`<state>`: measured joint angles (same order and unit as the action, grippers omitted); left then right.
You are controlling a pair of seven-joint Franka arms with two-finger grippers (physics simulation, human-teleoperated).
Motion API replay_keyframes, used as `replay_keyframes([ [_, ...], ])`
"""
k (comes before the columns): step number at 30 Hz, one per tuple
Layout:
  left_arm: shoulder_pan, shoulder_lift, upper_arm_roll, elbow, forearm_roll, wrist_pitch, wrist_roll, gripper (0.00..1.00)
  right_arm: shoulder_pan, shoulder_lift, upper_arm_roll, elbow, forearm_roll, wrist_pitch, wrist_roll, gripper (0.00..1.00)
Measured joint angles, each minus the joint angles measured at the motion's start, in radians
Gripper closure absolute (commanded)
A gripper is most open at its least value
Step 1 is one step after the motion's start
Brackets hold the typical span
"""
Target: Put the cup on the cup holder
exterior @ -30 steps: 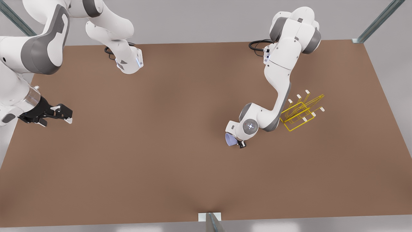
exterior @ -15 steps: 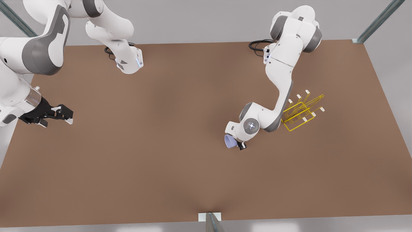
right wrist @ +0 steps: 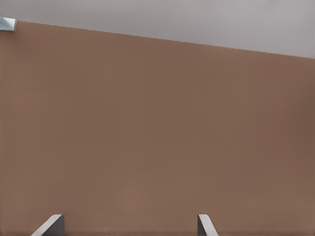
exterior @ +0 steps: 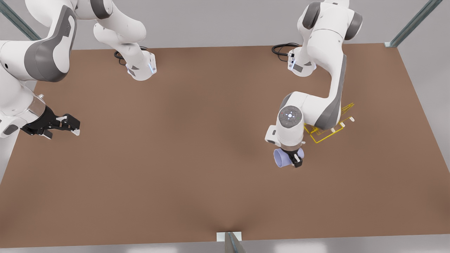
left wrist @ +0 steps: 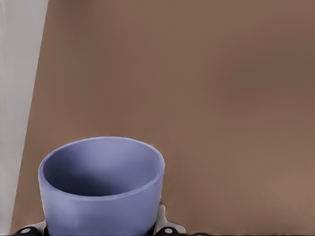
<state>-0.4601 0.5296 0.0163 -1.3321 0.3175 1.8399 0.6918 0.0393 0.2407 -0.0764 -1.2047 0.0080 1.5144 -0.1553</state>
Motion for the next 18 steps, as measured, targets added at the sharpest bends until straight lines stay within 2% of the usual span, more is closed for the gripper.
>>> replay_keyframes([
  [7, -0.017, -0.001, -0.001, 0.015, 0.173, -0.117, -0.024, 0.23, -0.001, 0.001, 0.000, 0.000, 0.001, 0.000, 0.000, 0.00],
  [18, -0.114, 0.024, -0.001, 0.010, 0.711, -0.318, -0.043, 0.22, 0.000, 0.001, 0.000, 0.000, -0.001, 0.000, 0.000, 0.00],
])
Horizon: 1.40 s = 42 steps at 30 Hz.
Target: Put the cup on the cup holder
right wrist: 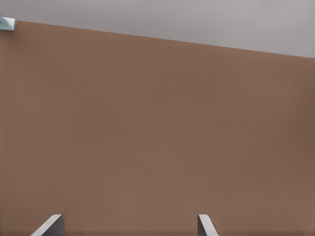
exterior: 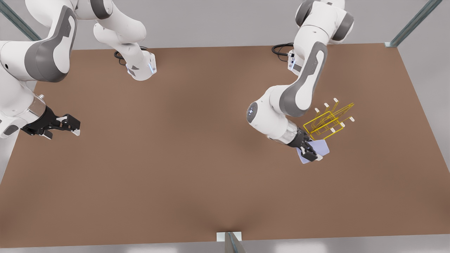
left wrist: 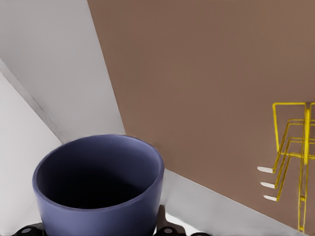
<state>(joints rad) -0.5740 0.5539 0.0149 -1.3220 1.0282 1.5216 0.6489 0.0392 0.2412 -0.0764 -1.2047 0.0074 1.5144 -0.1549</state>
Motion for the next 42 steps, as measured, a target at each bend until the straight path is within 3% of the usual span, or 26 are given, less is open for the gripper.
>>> replay_keyframes([
  [7, -0.019, 0.063, 0.004, -0.025, 0.316, -0.157, -0.005, 0.19, -0.001, -0.001, 0.000, 0.000, -0.001, -0.001, 0.000, 0.00],
  [15, -0.109, -0.006, 0.008, -0.171, 0.427, -0.334, -0.009, 0.18, 0.001, 0.000, 0.000, 0.000, 0.000, -0.001, 0.000, 0.00],
  [26, -0.113, -0.123, 0.017, -0.519, 0.456, -0.526, -0.026, 0.17, 0.001, 0.000, 0.000, 0.000, 0.000, 0.000, 0.000, 0.00],
  [33, -0.230, -0.218, 0.014, -0.699, 0.430, -0.644, -0.056, 0.17, 0.001, 0.001, 0.000, 0.000, 0.000, 0.000, 0.000, 0.00],
  [42, -0.246, -0.121, 0.017, -0.769, 0.352, -0.713, -0.136, 0.17, 0.001, 0.001, 0.001, 0.000, 0.001, 0.000, 0.000, 0.00],
])
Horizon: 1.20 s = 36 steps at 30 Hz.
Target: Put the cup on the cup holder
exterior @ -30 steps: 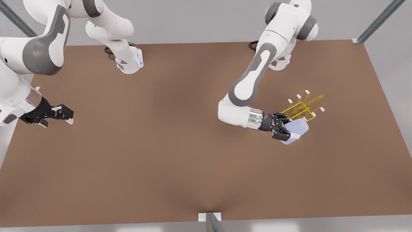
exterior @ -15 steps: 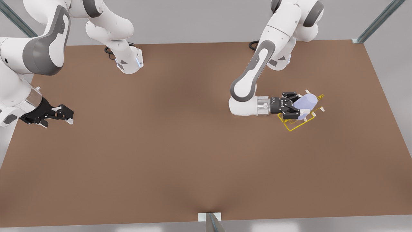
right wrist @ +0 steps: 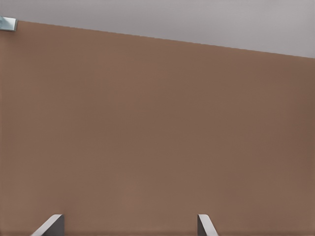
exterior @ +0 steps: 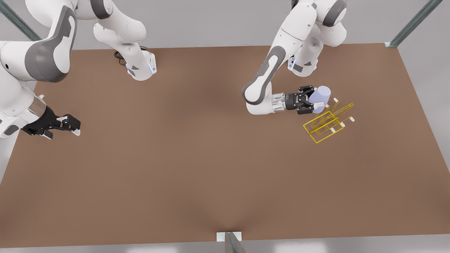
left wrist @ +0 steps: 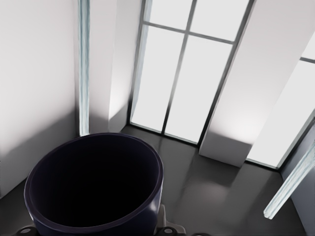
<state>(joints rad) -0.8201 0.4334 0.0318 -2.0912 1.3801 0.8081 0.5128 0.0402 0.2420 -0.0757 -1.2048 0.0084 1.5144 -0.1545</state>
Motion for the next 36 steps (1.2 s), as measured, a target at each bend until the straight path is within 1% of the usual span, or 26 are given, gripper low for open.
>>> replay_keyframes([
  [7, 0.010, 0.103, 0.041, -0.011, -0.049, 0.006, -0.096, 0.17, 0.001, 0.000, 0.000, 0.000, 0.000, 0.000, 0.000, 0.00],
  [10, 0.010, 0.126, 0.047, -0.009, -0.062, 0.018, -0.136, 0.17, 0.003, -0.001, 0.000, 0.000, -0.002, -0.001, 0.000, 0.00],
  [23, 0.001, 0.133, 0.049, -0.111, -0.183, 0.037, -0.306, 0.17, 0.006, 0.001, 0.001, -0.003, 0.004, -0.001, 0.001, 0.00],
  [36, -0.001, 0.182, 0.050, -0.116, -0.230, 0.053, -0.433, 0.17, 0.006, 0.000, 0.001, -0.003, 0.003, 0.000, 0.001, 0.00],
])
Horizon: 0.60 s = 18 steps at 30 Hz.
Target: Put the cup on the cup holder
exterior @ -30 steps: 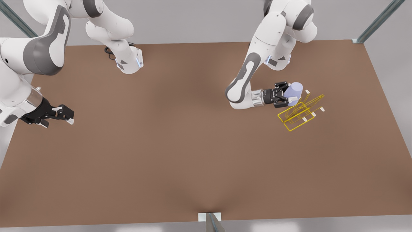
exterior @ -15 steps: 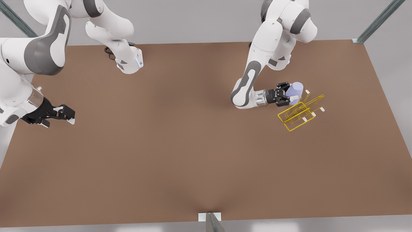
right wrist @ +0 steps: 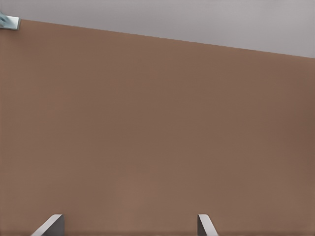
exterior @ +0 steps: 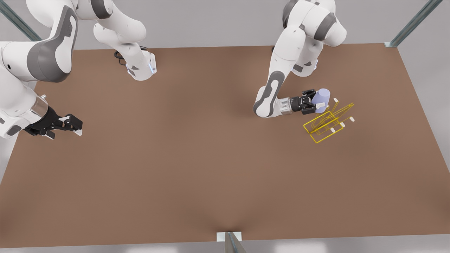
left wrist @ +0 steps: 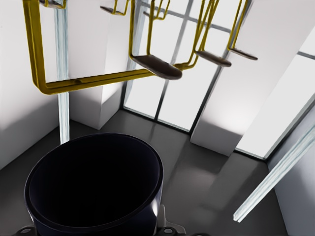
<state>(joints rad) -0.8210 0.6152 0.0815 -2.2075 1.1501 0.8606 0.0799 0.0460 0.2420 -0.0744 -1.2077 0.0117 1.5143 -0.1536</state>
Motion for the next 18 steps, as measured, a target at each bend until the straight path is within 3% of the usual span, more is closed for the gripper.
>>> replay_keyframes([
  [18, 0.009, 0.065, 0.004, 0.001, -0.013, 0.029, -0.110, 0.16, 0.006, 0.002, 0.000, 0.000, 0.000, 0.000, 0.000, 0.00],
])
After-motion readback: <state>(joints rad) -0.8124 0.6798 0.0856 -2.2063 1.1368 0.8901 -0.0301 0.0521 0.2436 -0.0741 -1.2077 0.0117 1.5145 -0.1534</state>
